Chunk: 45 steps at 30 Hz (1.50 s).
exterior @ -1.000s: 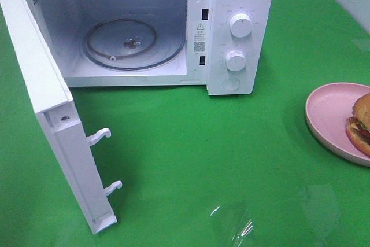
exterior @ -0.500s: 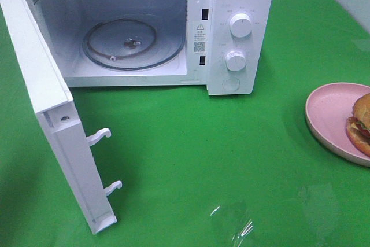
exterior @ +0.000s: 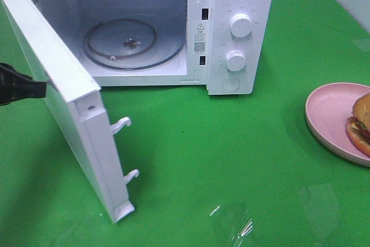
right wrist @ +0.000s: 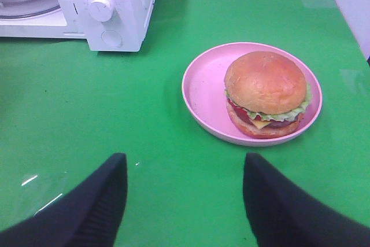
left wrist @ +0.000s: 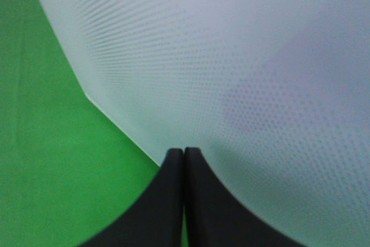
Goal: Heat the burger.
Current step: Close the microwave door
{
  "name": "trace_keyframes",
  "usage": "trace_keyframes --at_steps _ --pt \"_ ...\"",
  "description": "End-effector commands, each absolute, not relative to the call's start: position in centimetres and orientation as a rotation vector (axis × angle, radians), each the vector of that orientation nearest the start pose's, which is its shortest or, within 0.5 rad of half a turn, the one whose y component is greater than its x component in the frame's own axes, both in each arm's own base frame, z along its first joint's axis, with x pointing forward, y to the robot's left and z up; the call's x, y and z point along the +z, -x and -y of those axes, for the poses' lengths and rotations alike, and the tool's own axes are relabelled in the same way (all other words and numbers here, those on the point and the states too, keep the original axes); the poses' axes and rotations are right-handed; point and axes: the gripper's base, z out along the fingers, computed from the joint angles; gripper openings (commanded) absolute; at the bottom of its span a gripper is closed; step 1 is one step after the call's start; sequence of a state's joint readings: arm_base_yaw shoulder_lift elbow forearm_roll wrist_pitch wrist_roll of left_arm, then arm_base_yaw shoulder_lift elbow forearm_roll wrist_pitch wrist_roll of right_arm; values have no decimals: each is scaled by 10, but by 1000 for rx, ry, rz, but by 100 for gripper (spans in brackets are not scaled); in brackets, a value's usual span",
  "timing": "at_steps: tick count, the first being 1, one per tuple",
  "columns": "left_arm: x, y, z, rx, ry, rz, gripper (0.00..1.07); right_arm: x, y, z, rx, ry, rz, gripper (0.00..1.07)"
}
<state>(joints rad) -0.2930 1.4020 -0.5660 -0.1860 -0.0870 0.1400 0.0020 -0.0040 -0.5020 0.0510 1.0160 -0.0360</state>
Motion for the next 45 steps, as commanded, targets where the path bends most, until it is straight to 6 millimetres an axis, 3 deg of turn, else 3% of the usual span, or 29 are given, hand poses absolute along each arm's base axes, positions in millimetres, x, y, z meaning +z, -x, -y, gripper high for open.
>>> trace_keyframes --at_steps 1,6,11,15,28,34,36,45 --pt "198 -264 83 -175 -283 -2202 0 282 7 -4 25 39 -1955 56" --pt "196 -284 101 -194 -322 -2190 0 282 7 -4 25 39 -1955 56" --pt "196 -291 112 -207 -342 -2155 0 282 7 -4 25 39 -1955 56" --pt "194 -307 139 -241 -397 -2113 0 282 7 -4 25 39 -1955 56" --pt "195 -339 186 -296 -463 -2041 0 282 7 -4 25 39 -1955 56" --pt "201 -363 213 -327 -479 -1983 0 282 7 -4 25 39 -1955 56" --pt "203 -376 232 -348 -492 -1949 0 282 7 -4 25 39 -1955 56" --pt "207 -397 253 -367 -520 -1947 0 282 7 -4 25 39 -1955 56"
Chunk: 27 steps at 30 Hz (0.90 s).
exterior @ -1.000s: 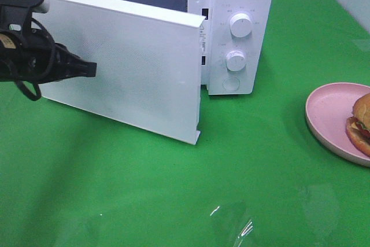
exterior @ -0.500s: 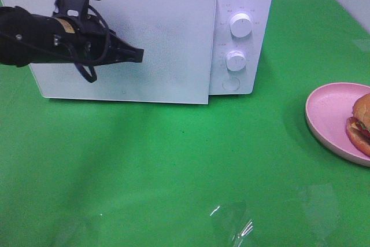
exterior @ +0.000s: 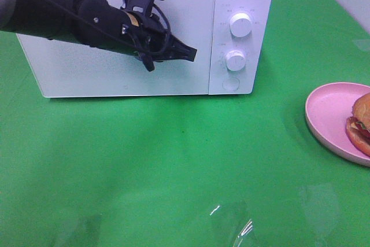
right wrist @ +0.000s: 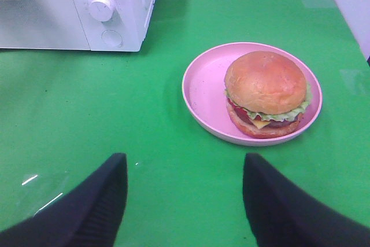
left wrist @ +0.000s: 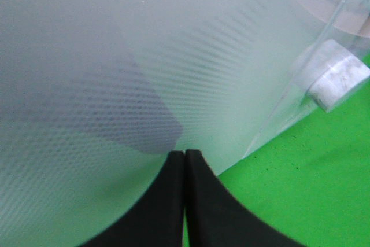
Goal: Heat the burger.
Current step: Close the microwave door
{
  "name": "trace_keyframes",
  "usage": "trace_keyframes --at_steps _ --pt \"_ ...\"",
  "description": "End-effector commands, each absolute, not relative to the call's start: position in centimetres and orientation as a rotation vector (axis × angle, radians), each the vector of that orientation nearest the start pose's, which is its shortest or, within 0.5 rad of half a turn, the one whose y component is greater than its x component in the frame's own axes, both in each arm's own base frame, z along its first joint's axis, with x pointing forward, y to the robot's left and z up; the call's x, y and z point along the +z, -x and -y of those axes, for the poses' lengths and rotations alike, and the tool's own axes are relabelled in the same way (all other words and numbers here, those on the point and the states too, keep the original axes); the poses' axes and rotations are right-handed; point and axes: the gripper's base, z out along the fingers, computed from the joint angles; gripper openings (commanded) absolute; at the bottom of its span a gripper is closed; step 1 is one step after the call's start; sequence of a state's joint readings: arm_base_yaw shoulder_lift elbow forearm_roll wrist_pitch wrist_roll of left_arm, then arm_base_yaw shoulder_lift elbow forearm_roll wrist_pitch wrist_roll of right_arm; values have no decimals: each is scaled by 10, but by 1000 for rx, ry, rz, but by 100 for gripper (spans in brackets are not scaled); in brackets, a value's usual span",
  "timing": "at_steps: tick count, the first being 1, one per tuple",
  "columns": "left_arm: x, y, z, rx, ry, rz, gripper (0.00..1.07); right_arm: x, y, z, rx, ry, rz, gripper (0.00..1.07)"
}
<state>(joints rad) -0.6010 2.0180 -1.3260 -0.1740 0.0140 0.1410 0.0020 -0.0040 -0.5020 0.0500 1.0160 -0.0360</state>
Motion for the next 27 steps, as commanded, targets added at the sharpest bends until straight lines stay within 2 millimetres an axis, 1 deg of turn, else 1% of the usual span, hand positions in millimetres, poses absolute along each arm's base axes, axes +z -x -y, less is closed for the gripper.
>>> trace_keyframes --at_steps 1,2,3,4,5,6,7,8,9,10,11,12,13,14,15,16,17,18,19,20,21,22,23,24,25,26,27 --pt "210 -398 258 -375 -536 -1969 0 282 7 -4 25 39 -1955 56" --pt "210 -398 258 -375 -536 -1969 0 282 7 -4 25 39 -1955 56" --pt "213 -397 260 -379 -551 -1991 0 282 7 -4 25 39 -1955 56" --pt "219 -391 265 -388 -591 -2043 0 282 7 -4 25 39 -1955 56" --pt "219 -391 265 -388 -591 -2043 0 282 7 -4 25 39 -1955 56" --pt "225 -384 269 -396 -631 -2091 0 282 7 -4 25 39 -1955 56" --pt "225 -384 269 -396 -631 -2091 0 282 7 -4 25 39 -1955 56" --pt "232 -375 271 -401 -672 -2141 0 282 7 -4 25 39 -1955 56" --pt "232 -375 271 -401 -672 -2141 0 282 7 -4 25 39 -1955 56" --pt "240 -367 268 -401 -707 -2202 0 282 7 -4 25 39 -1955 56" --pt "240 -367 268 -401 -707 -2202 0 282 7 -4 25 39 -1955 56" --pt "246 -358 263 -396 -745 -2273 0 282 7 -4 25 39 -1955 56" --pt "246 -358 263 -396 -745 -2273 0 282 7 -4 25 39 -1955 56" --pt "252 -349 258 -379 -789 -2338 0 282 7 -4 25 39 -1955 56" --pt "252 -349 258 -379 -789 -2338 0 282 7 -4 25 39 -1955 56" --pt "260 -340 249 -355 -828 -2406 0 282 7 -4 25 39 -1955 56" --pt "260 -340 249 -355 -828 -2406 0 282 7 -4 25 39 -1955 56" --pt "263 -334 245 -346 -851 -2450 0 282 7 -4 25 39 -1955 56" --pt "267 -324 238 -317 -901 -2530 0 282 7 -4 25 39 -1955 56" --pt "267 -324 238 -317 -901 -2530 0 282 7 -4 25 39 -1955 56" --pt "270 -314 231 -283 -952 -2612 0 282 7 -4 25 39 -1955 56" --pt "270 -314 231 -283 -952 -2612 0 282 7 -4 25 39 -1955 56" --pt "273 -307 225 -245 -985 -2661 0 282 7 -4 25 39 -1955 56" --pt "273 -307 225 -245 -985 -2661 0 282 7 -4 25 39 -1955 56" --pt "278 -300 217 -184 -1020 -2724 0 282 7 -4 25 39 -1955 56" --pt "278 -300 217 -184 -1020 -2724 0 282 7 -4 25 39 -1955 56" --pt "281 -294 210 -119 -1053 -2768 0 282 7 -4 25 39 -1955 56"
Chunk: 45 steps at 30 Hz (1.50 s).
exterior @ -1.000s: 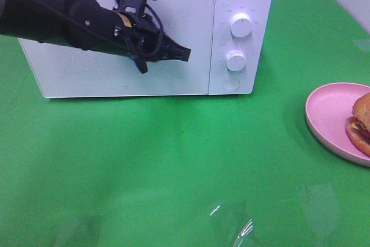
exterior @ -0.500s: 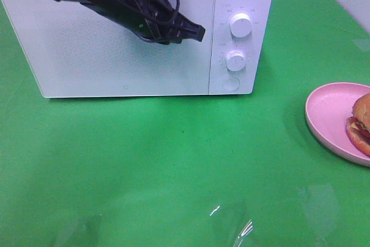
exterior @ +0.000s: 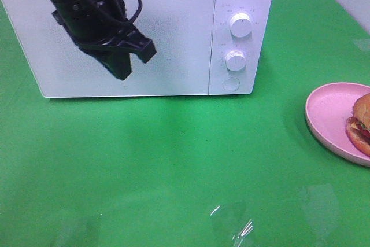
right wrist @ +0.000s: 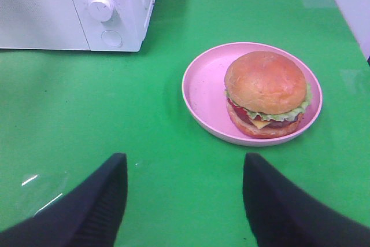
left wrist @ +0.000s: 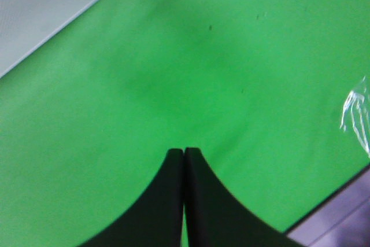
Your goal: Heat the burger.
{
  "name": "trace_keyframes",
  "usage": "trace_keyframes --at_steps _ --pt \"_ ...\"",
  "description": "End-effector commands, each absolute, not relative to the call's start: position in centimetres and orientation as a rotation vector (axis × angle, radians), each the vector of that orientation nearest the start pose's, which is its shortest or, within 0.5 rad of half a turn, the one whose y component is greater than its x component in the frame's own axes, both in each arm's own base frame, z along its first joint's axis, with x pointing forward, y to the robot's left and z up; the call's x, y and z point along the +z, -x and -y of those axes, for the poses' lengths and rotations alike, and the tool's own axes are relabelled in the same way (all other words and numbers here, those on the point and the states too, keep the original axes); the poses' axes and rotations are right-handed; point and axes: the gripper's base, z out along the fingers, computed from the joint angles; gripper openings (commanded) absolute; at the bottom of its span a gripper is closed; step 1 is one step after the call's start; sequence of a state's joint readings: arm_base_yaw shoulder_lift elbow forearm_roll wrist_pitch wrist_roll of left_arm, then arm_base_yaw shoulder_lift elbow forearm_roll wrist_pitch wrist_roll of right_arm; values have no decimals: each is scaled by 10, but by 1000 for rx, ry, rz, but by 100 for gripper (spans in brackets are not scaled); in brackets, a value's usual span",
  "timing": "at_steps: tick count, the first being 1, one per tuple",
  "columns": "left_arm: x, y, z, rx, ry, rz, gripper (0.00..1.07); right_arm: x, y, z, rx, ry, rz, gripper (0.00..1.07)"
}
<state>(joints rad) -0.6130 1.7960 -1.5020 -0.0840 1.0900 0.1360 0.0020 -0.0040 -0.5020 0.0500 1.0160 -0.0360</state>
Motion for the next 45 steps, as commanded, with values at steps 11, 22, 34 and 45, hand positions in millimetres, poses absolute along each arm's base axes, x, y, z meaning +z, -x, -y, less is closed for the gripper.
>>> trace_keyframes --at_steps 11,22,34,45 --pt "303 -300 115 -44 -541 -2931 0 282 7 -4 26 38 -1955 56" --pt "326 -238 11 -16 3 -2902 0 282 7 -4 26 38 -1955 56" --pt "319 -127 9 -74 -3 -2719 0 282 7 -4 26 38 -1955 56" --pt "286 -29 9 -148 -24 -2432 0 282 7 -4 25 37 -1956 56"
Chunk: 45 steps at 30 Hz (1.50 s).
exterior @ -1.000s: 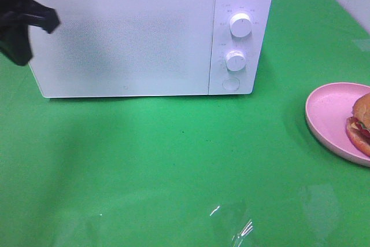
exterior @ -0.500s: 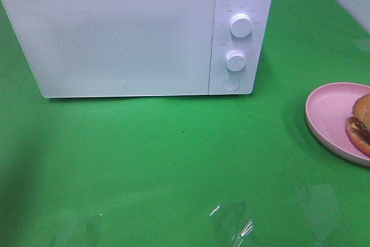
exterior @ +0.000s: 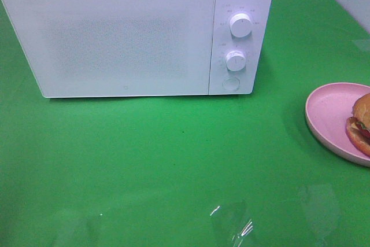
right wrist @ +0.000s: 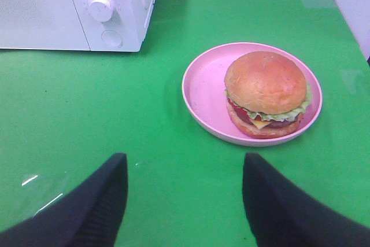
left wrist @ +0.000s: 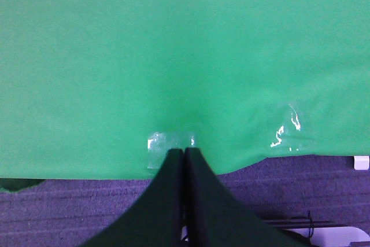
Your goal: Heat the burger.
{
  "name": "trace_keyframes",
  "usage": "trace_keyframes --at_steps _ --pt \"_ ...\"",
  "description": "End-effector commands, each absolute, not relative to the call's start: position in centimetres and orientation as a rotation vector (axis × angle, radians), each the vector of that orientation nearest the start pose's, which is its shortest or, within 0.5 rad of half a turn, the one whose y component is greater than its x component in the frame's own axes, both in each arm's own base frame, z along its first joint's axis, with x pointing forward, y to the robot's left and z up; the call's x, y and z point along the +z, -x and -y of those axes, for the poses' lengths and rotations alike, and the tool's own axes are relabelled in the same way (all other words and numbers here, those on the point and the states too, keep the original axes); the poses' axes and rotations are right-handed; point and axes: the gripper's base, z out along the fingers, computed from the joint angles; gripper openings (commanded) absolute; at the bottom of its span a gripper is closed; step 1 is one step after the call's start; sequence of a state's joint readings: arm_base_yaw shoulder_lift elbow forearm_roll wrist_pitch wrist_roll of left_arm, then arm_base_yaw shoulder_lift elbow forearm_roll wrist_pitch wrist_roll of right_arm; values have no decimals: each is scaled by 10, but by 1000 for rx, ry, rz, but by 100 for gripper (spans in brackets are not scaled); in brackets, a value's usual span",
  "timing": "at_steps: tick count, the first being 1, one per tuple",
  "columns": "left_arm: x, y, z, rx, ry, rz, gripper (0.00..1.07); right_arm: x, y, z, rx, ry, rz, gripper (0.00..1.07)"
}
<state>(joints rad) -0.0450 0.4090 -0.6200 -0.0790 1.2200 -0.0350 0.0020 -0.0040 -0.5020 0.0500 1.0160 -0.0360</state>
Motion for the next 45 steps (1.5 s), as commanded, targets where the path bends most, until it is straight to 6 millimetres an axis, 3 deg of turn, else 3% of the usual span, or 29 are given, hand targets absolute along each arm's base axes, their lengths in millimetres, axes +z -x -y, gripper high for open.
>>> trace_keyframes --at_steps 1,8,15,45 --pt "282 -22 9 -145 -38 -2399 0 282 7 -4 25 37 -1956 56" --pt "281 9 8 -125 -88 -2151 0 282 7 -4 25 37 -1956 55" --pt "279 1 9 -88 -165 -2037 0 282 7 -4 25 37 -1956 55" --pt "279 0 7 -43 -130 -2044 0 282 7 -4 30 42 -1958 55"
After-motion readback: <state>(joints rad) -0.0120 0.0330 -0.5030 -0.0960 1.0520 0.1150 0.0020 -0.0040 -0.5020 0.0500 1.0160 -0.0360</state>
